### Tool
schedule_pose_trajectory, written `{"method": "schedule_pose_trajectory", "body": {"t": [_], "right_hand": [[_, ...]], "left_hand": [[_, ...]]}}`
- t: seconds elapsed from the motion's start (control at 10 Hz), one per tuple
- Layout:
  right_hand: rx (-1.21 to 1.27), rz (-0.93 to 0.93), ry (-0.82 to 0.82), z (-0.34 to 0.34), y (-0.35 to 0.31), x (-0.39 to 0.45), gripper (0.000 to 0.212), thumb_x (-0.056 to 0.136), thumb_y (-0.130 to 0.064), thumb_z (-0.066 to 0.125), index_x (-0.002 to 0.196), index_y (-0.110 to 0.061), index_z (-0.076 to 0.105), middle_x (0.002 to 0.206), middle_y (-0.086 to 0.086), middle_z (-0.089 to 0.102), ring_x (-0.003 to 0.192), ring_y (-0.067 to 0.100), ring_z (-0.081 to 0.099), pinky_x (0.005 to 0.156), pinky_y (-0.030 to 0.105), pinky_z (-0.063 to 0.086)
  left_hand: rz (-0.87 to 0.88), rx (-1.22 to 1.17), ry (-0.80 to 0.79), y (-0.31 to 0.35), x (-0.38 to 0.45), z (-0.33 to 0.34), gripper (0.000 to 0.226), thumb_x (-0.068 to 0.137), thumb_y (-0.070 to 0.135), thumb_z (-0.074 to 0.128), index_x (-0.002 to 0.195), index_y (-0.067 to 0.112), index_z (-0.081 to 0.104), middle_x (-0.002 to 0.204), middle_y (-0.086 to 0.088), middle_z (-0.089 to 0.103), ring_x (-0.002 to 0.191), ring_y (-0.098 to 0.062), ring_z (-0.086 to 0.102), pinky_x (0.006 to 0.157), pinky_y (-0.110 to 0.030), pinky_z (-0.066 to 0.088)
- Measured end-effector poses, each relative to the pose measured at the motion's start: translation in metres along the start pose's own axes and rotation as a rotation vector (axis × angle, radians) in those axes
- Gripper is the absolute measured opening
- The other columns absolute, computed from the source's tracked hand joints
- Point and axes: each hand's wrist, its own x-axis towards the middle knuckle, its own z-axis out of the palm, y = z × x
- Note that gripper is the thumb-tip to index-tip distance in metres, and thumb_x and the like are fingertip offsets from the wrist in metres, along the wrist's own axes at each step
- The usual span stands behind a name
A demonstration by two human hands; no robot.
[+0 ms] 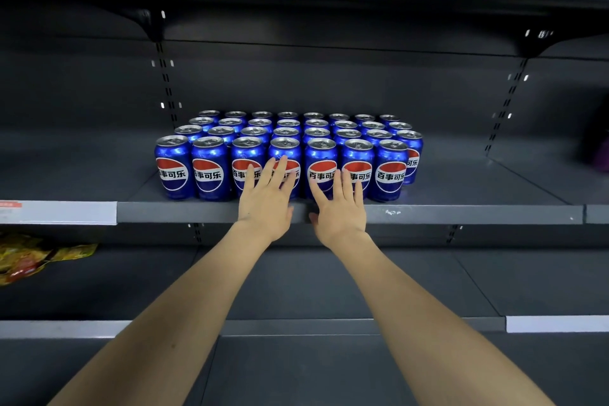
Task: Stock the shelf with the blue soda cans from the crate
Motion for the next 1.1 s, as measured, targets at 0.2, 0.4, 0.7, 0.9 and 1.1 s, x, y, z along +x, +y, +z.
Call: {"method": "schedule_pose_trajectory", "body": {"t": [0.2, 0.4, 0.7, 0.9, 1.1], "right_hand": [[-0.044, 0.049, -0.084, 0.006, -0.01, 0.002, 0.057, 0.102, -0.048, 0.016, 0.149, -0.037, -0.012, 0.159, 0.019, 0.003, 0.145, 0.034, -0.017, 0.115, 0.05, -0.012], [-0.04, 0.055, -0.095, 0.002, -0.015, 0.007, 0.054, 0.102, -0.047, 0.014, 0.149, -0.038, -0.011, 0.158, 0.02, 0.008, 0.145, 0.033, -0.017, 0.115, 0.049, -0.012], [0.011, 0.071, -0.025, -0.002, -0.017, 0.005, 0.054, 0.101, -0.052, 0.017, 0.149, -0.042, -0.006, 0.152, 0.021, 0.023, 0.144, 0.04, 0.008, 0.116, 0.051, -0.001], [0.113, -0.002, 0.242, -0.018, -0.012, 0.002, 0.052, 0.103, -0.038, 0.03, 0.151, -0.032, 0.014, 0.138, 0.016, 0.039, 0.127, 0.033, 0.036, 0.106, 0.043, 0.026], [0.221, -0.048, 0.393, -0.032, 0.0, 0.008, 0.06, 0.098, -0.021, 0.041, 0.152, -0.02, 0.015, 0.152, 0.016, 0.027, 0.142, 0.033, 0.021, 0.117, 0.042, 0.014]], "left_hand": [[-0.011, 0.009, -0.038, -0.004, -0.003, 0.009, 0.066, 0.098, 0.042, 0.036, 0.152, 0.02, 0.003, 0.156, -0.006, -0.021, 0.145, -0.023, -0.014, 0.115, -0.048, -0.004], [-0.038, 0.006, -0.059, -0.009, -0.004, 0.016, 0.067, 0.098, 0.042, 0.036, 0.152, 0.022, 0.002, 0.156, -0.006, -0.021, 0.145, -0.023, -0.016, 0.115, -0.049, -0.005], [-0.045, -0.015, -0.045, -0.008, -0.004, 0.016, 0.068, 0.098, 0.042, 0.038, 0.152, 0.022, 0.002, 0.156, -0.008, -0.022, 0.145, -0.026, -0.015, 0.115, -0.049, -0.005], [-0.021, -0.082, -0.01, -0.001, -0.003, 0.004, 0.07, 0.096, 0.039, 0.044, 0.151, 0.026, 0.004, 0.156, -0.011, -0.021, 0.145, -0.028, -0.013, 0.116, -0.047, -0.002], [-0.003, -0.11, 0.109, 0.002, 0.005, -0.017, 0.067, 0.094, 0.035, 0.048, 0.15, 0.024, 0.012, 0.158, -0.011, -0.011, 0.146, -0.027, -0.007, 0.116, -0.047, 0.003]]}}
